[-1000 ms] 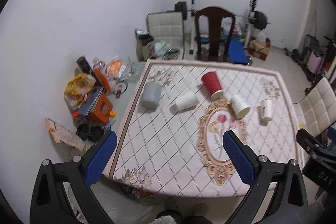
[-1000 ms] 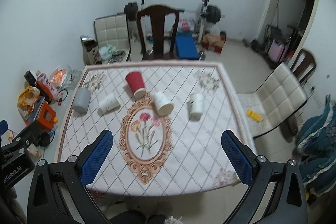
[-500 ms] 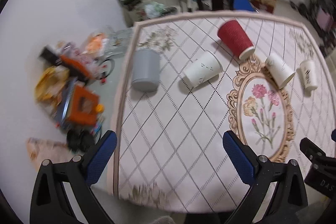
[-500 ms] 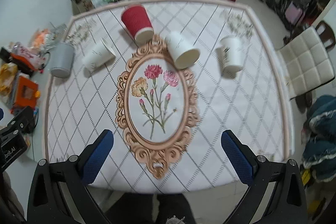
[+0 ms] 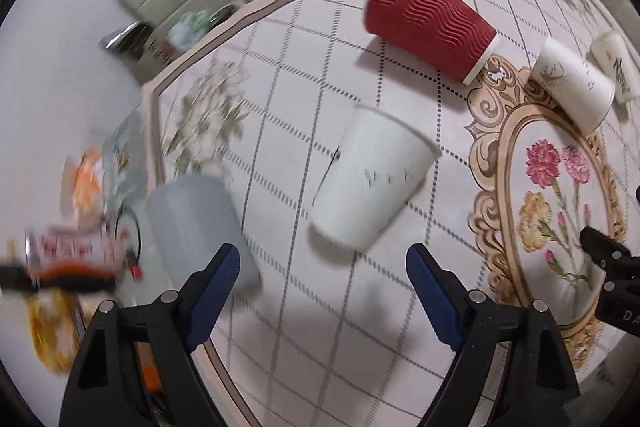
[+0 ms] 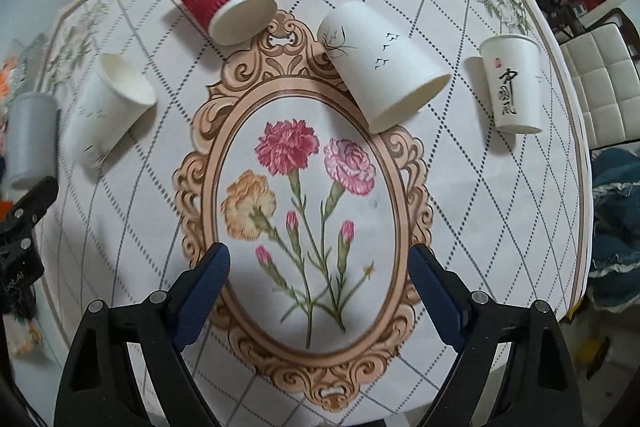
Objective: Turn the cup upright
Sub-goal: 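Reach the left gripper to the bird-print white cup lying sideways and grasp it, then lift the bird-print cup with the left gripper, turning it mouth up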
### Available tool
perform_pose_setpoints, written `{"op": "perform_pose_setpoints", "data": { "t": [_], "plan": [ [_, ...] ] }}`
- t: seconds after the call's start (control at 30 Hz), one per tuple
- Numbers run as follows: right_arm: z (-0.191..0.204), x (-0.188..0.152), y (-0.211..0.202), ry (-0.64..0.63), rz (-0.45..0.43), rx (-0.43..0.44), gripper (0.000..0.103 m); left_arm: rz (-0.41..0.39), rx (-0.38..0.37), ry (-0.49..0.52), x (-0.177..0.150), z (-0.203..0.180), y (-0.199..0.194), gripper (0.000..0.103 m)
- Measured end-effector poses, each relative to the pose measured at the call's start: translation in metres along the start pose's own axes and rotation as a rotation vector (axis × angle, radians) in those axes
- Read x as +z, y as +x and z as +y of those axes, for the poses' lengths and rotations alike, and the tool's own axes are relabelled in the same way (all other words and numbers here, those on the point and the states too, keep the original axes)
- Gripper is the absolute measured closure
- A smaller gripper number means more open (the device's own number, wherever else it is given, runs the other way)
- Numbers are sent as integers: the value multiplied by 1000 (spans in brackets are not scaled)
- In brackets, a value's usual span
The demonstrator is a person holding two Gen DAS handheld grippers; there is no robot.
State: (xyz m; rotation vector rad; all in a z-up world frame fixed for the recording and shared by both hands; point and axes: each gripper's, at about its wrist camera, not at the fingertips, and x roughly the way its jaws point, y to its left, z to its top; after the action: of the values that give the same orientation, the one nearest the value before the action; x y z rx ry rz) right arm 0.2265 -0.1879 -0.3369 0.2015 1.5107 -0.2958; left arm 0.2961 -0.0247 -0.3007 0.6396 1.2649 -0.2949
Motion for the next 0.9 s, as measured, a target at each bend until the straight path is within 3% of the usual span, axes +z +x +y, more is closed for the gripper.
{"op": "perform_pose_setpoints", "data": {
  "t": [0.4, 0.5, 0.63, 0.9],
  "plan": [
    [0, 29, 25, 61, 57, -40, 11, 12, -18, 299, 36, -43, 39, 20],
    [0, 34, 27, 65, 64, -47, 11, 29, -15, 342, 39, -50, 49, 41],
    [-2, 37, 27, 73, 69, -55, 11, 21, -20, 328, 43, -48, 50, 43],
    [-22, 32, 19, 76, 56, -49, 11, 31, -43, 182, 35, -36, 29, 43]
  ]
}}
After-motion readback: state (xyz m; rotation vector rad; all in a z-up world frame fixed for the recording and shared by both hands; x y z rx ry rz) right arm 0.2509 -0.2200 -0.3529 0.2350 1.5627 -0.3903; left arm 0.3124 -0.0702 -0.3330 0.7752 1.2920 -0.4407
